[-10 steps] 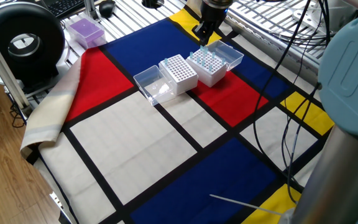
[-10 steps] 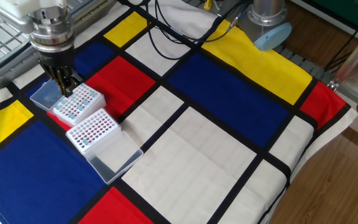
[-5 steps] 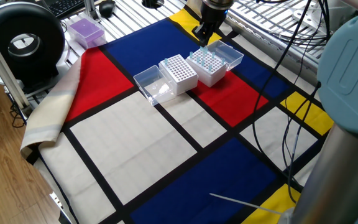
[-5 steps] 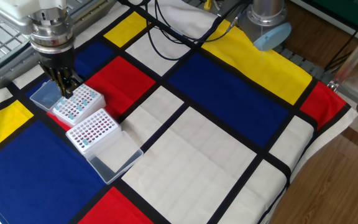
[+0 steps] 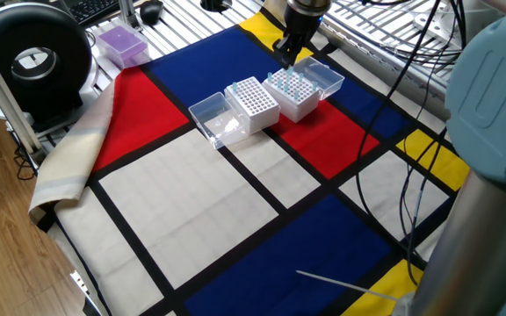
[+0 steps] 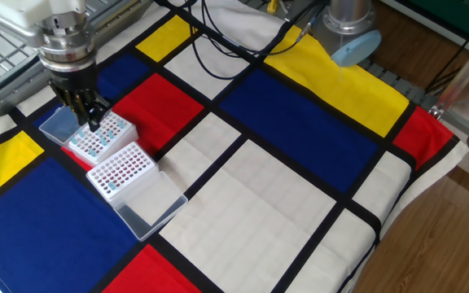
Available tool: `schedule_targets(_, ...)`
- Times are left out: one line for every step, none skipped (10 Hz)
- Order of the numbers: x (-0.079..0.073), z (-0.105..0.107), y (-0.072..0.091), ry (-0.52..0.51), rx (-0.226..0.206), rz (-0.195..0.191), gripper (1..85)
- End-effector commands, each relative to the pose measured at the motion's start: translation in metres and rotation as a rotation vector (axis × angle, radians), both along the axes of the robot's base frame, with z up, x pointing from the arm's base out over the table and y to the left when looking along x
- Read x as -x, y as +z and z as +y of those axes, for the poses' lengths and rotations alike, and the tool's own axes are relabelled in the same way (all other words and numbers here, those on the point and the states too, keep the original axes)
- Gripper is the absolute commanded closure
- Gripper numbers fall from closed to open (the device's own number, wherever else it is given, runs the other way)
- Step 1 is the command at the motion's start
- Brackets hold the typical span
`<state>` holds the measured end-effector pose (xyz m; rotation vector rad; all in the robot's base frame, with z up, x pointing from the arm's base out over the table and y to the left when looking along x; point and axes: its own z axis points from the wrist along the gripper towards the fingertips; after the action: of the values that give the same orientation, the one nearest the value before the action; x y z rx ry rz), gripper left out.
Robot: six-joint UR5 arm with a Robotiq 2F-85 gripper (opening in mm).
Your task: Transfer all medium pipette tips from one holder to another
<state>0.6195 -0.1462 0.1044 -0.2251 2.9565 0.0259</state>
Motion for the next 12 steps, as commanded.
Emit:
schedule_targets(-0.001,0.000,-0.001,0.016,-0.011,-0.001,54.3)
schedule_targets(-0.001,0.001,-0.001,0.012,-0.015,0.000,54.3)
schedule_targets(-0.004,0.003,-0.002,0.004,-0.020,-0.003,54.3)
schedule_targets(-0.007,0.009,-0.003,-0.007,-0.026,-0.006,54.3)
schedule_targets(-0.012,0.016,-0.002,-0.014,-0.028,-0.009,54.3)
schedule_targets(-0.016,0.023,0.001,-0.025,-0.023,-0.004,54.7)
schedule_targets(-0.020,0.032,0.006,-0.034,-0.023,0.001,55.0)
schedule_targets(-0.025,0.039,0.006,-0.032,-0.022,-0.002,55.3)
schedule_targets(-0.031,0.050,0.003,-0.046,-0.021,-0.005,55.3)
schedule_targets(-0.036,0.060,-0.001,-0.066,-0.006,-0.008,55.3)
schedule_targets(-0.042,0.070,-0.002,-0.078,0.010,-0.015,56.0)
schedule_targets(-0.048,0.078,-0.001,-0.079,0.005,-0.013,56.0)
